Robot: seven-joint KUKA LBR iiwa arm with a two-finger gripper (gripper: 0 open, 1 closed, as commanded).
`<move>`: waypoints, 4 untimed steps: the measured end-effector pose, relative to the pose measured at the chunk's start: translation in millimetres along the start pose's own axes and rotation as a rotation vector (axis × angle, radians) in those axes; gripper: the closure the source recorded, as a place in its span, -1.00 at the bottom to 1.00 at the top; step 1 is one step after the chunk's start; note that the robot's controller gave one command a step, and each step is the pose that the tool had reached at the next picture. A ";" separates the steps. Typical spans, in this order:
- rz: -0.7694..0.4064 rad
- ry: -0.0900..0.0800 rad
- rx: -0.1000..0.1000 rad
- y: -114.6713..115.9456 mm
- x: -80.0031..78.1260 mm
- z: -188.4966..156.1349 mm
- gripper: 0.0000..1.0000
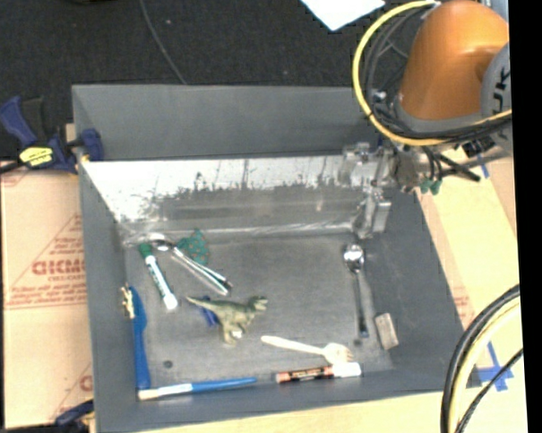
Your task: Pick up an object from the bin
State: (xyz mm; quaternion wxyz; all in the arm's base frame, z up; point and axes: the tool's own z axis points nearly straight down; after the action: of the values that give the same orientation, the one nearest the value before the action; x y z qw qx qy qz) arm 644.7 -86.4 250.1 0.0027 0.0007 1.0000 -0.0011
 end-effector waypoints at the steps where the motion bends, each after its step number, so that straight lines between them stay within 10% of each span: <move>1: 0.157 -0.007 -0.001 -41.5 -8.2 159.7 -1.00; 4: 0.303 -0.005 0.003 -68.4 15.8 178.3 -1.00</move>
Offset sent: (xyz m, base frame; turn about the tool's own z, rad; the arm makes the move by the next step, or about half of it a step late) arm 0.0081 -0.0350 -0.1801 0.2148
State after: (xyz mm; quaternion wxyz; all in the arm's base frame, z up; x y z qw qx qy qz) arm 629.8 -155.2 71.9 0.0051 0.1516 0.9884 -0.0021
